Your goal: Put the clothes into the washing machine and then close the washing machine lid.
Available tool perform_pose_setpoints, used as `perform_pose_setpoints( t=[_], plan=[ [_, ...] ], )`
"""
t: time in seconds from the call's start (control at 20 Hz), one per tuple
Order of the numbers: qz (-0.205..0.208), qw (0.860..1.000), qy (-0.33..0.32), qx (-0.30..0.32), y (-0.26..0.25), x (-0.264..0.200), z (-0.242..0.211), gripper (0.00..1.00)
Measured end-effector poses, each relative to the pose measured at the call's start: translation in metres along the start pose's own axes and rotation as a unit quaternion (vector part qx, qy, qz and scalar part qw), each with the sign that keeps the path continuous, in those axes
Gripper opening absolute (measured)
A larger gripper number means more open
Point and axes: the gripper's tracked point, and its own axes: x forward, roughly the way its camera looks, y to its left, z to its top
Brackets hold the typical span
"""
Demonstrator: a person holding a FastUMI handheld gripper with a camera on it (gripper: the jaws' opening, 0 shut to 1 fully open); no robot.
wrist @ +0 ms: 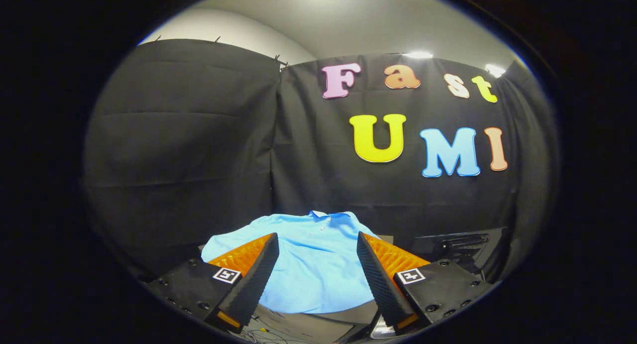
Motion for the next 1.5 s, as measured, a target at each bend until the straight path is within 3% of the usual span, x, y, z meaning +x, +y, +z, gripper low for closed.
perform_pose_setpoints(
  t=[0.75,1.05,1.25,1.5],
  plan=[
    [0.056,0.987,0.152,-0.014,0.024,0.117,-0.047,0.98],
    [0.071,0.970,0.231,-0.020,0.023,0.158,-0.073,0.98],
    [0.097,0.954,0.285,-0.012,0.031,0.170,-0.093,0.98],
    [0.100,0.945,0.313,-0.003,0.030,0.172,-0.104,0.98]
  ],
)
